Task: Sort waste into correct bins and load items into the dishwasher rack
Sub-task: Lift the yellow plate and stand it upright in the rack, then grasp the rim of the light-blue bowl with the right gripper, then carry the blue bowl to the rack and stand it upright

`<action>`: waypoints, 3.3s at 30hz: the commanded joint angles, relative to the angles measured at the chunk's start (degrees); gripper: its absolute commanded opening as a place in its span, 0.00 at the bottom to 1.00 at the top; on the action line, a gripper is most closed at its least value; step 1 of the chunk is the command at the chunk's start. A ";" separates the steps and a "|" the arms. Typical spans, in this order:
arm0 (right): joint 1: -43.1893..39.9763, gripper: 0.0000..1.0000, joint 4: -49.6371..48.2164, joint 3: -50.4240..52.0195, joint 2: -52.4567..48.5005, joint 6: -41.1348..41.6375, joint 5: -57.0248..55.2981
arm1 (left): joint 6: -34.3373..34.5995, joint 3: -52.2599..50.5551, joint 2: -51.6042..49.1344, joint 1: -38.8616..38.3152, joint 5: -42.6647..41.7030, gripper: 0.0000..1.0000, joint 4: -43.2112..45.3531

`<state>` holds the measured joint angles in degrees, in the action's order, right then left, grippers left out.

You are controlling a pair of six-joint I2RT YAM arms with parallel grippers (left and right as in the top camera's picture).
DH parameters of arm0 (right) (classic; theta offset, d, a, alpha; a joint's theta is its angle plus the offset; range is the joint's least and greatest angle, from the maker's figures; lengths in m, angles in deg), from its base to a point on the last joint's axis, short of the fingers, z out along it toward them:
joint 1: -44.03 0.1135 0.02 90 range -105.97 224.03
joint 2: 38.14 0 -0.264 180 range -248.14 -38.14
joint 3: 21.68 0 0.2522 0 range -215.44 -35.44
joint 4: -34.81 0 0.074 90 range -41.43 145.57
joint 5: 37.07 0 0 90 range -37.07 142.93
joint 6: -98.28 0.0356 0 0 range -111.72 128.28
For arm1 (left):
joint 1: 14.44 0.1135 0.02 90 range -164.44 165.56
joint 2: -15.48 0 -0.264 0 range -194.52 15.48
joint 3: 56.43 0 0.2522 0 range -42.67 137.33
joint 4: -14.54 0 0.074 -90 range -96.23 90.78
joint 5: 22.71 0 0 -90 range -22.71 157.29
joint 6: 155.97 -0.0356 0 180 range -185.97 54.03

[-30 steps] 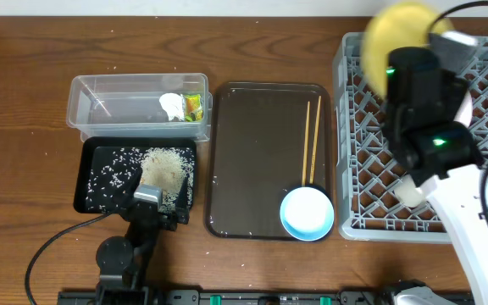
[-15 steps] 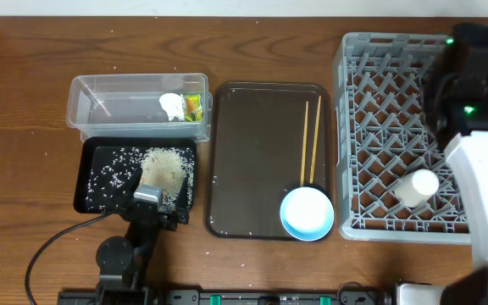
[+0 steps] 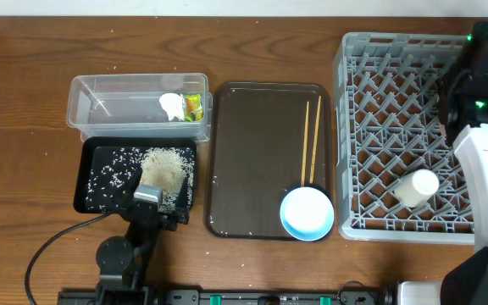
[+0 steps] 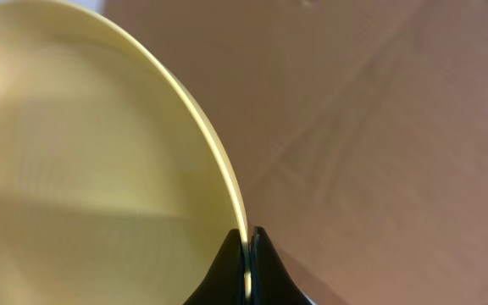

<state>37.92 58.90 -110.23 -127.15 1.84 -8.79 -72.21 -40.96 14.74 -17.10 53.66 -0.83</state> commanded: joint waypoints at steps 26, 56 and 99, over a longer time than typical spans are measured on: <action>11.30 0.01 -13.22 -0.33 -17.77 -6.62 0.72 | -0.57 -1.49 0.35 0.35 -1.16 0.95 -1.03; 32.92 0.49 48.50 2.71 -8.96 4.28 74.73 | -0.55 -1.49 0.35 0.35 -1.16 0.95 -1.03; 20.76 0.01 31.21 -0.48 14.95 27.98 2.16 | -0.57 -1.49 0.35 0.35 -1.16 0.95 -1.03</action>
<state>61.79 91.84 -110.08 -114.00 25.84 15.78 -72.21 -40.96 14.74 -17.10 53.66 -0.83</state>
